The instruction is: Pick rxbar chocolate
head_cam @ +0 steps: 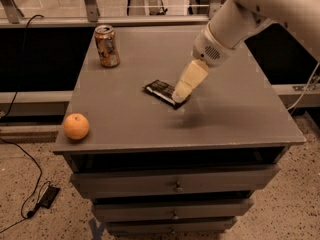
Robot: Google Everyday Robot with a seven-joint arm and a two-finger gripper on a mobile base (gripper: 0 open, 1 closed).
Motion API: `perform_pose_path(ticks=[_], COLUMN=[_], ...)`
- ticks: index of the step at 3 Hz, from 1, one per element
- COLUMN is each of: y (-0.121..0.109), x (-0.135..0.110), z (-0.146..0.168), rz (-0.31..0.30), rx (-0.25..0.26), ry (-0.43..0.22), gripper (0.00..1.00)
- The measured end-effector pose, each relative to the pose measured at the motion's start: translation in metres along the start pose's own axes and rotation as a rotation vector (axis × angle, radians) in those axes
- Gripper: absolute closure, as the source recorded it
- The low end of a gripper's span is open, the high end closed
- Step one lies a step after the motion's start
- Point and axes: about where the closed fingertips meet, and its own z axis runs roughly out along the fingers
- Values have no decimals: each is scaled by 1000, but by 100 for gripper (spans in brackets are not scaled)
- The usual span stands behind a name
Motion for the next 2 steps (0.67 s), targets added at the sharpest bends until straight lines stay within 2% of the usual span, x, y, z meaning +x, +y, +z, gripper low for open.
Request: perform_pose_path(ticks=[1, 2], y=[6, 8], x=[11, 26], z=[33, 61], rz=[-21, -9], rx=[26, 35], ry=[5, 10], gripper=[0, 19])
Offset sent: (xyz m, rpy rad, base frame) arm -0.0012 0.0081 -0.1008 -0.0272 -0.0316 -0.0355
